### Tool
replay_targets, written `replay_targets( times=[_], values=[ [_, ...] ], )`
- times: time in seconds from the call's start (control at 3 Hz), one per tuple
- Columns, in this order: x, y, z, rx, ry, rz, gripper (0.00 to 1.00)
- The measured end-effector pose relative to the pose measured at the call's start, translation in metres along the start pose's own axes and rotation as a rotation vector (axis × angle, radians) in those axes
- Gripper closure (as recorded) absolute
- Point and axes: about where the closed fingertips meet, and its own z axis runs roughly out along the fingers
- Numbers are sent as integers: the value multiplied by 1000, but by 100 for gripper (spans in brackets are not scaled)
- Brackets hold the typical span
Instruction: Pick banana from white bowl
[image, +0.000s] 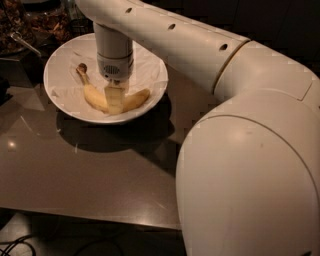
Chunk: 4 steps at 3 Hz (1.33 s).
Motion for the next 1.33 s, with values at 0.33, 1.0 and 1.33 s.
replay_targets(
  times=[0.33, 1.0, 1.33],
  values=[
    [1, 1, 4, -9, 2, -1, 44],
    [11, -2, -4, 36, -4, -7, 86],
    [11, -2, -4, 36, -4, -7, 100]
  ],
)
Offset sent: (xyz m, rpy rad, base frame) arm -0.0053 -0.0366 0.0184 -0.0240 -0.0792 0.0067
